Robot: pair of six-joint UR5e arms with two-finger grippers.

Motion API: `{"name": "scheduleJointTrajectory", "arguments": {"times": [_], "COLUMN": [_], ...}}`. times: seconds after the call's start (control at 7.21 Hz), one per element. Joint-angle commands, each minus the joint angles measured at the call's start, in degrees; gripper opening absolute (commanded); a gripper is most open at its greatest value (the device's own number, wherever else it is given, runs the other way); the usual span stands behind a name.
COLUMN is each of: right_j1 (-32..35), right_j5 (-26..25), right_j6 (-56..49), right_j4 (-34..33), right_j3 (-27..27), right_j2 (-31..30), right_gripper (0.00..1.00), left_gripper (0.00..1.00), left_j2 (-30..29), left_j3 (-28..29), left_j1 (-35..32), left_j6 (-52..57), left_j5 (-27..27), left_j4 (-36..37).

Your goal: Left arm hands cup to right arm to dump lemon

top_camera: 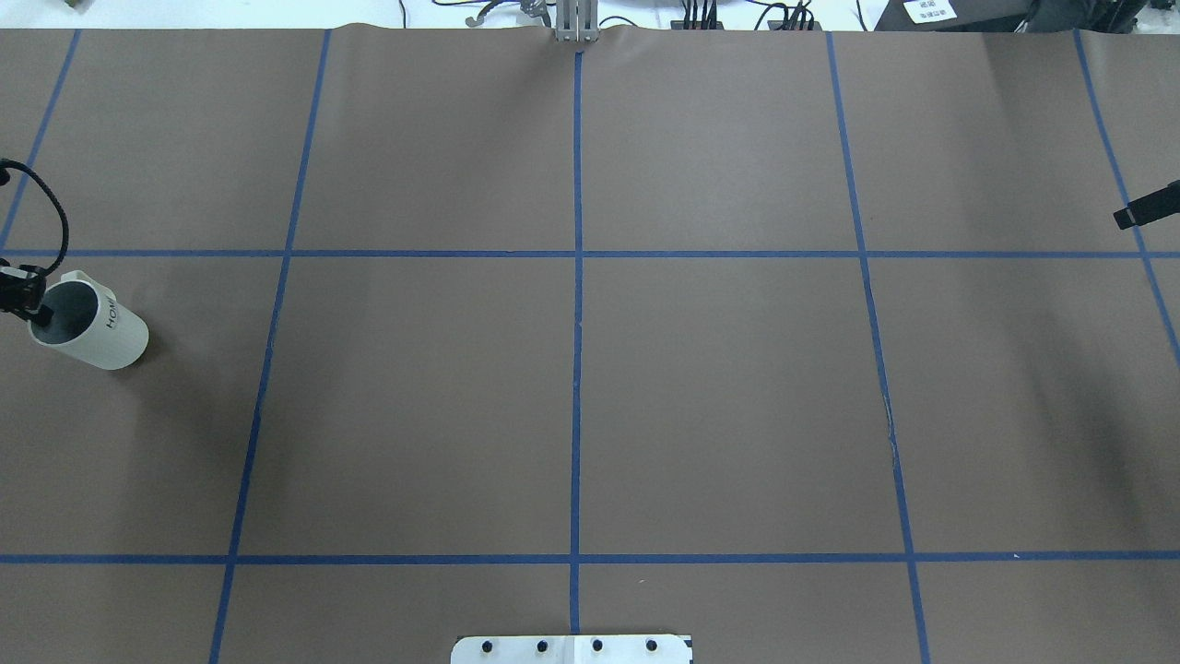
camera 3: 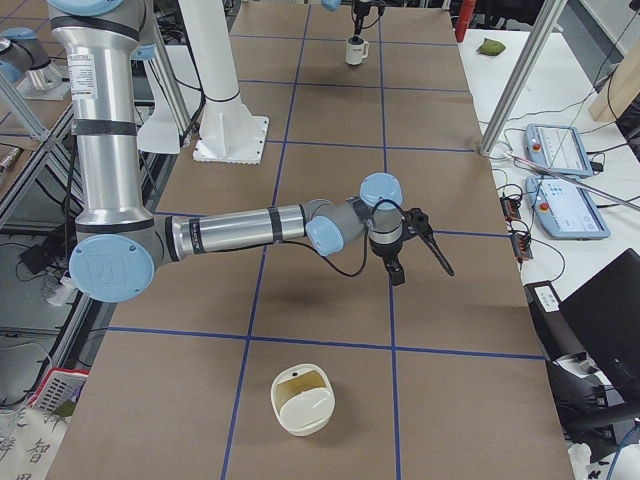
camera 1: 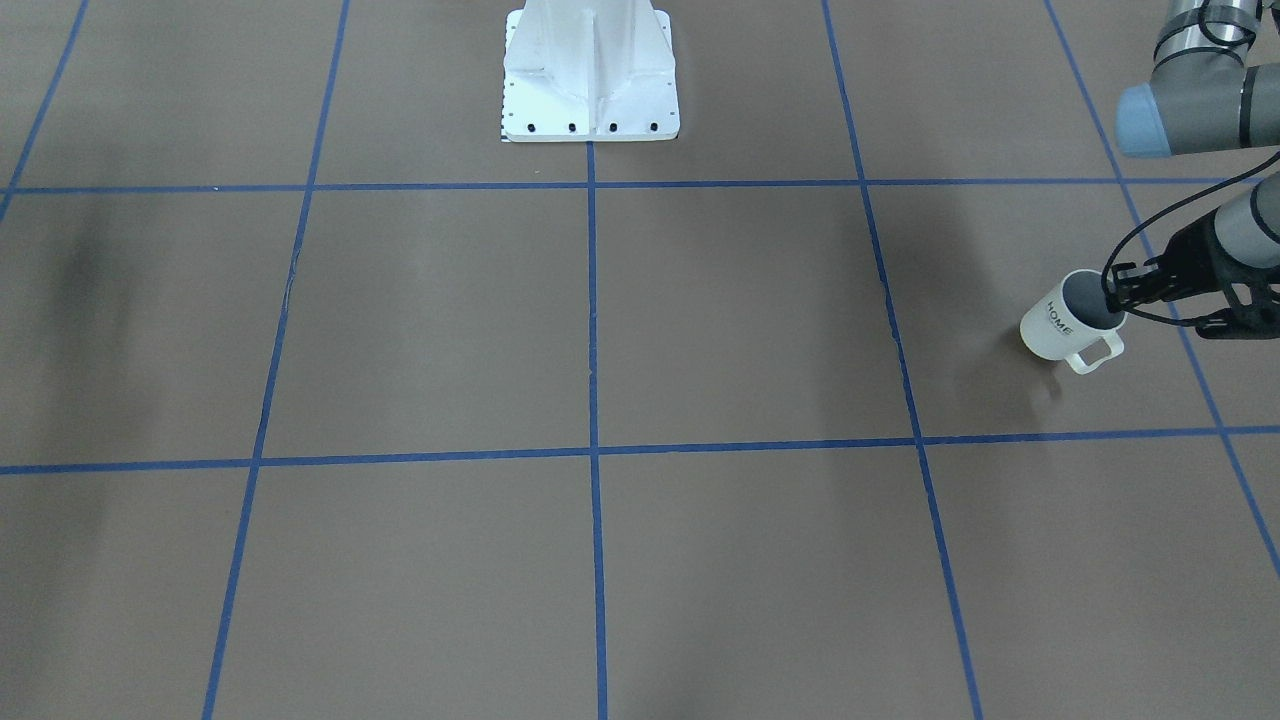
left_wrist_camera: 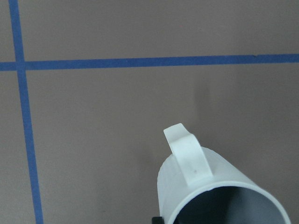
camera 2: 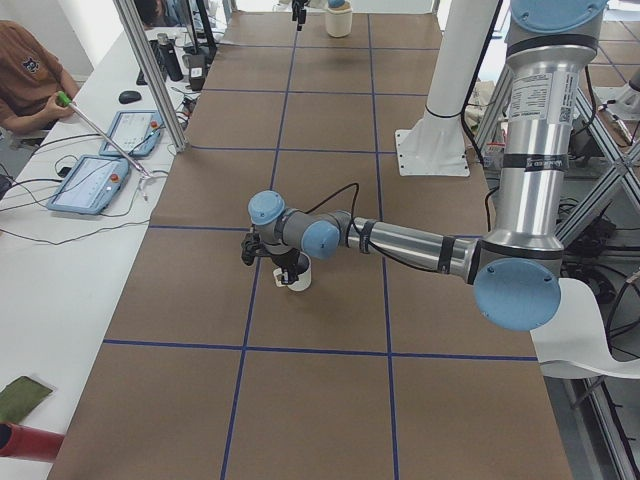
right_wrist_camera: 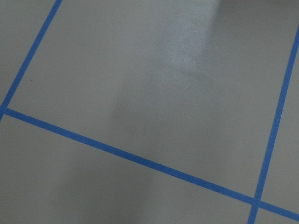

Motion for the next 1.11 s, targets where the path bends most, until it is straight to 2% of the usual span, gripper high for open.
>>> {"name": "scheduleJointTrajectory", "arguments": {"times": [0.0,0.14,0.55,0.69,0.83,0.97], "right_j1": [0.0,0.0,0.0,-0.1,0.0,0.0], "right_j5": [0.0,0.1,0.0,0.0,0.0,0.0], "right_j6": [0.0,0.0,0.0,0.0,0.0,0.2], "right_j4": [-0.1,-0.1,-0.1,-0.2,-0.2,-0.2], "right_j3": [0.2,0.6,0.7,0.8,0.9,0.9], "right_j2": [0.1,-0.2,-0.1,0.0,0.1,0.3], "right_gripper": [1.0,1.0,1.0,1.0,1.0,1.0], "left_gripper": [0.0,0.0,0.03,0.54,1.0,1.0], "left_j2": [2.1,4.5,5.0,4.9,4.7,4.7], "left_j3": [-2.0,-4.1,-4.3,-4.1,-4.0,-5.0], "left_j1": [1.2,1.2,1.8,2.4,3.1,2.9], "left_j6": [-2.3,-2.3,-2.3,-2.2,-2.0,-2.3], "left_j5": [0.1,0.1,0.2,0.2,0.3,0.8], "left_j4": [-2.4,-2.4,-2.3,-2.3,-2.4,-2.4]}}
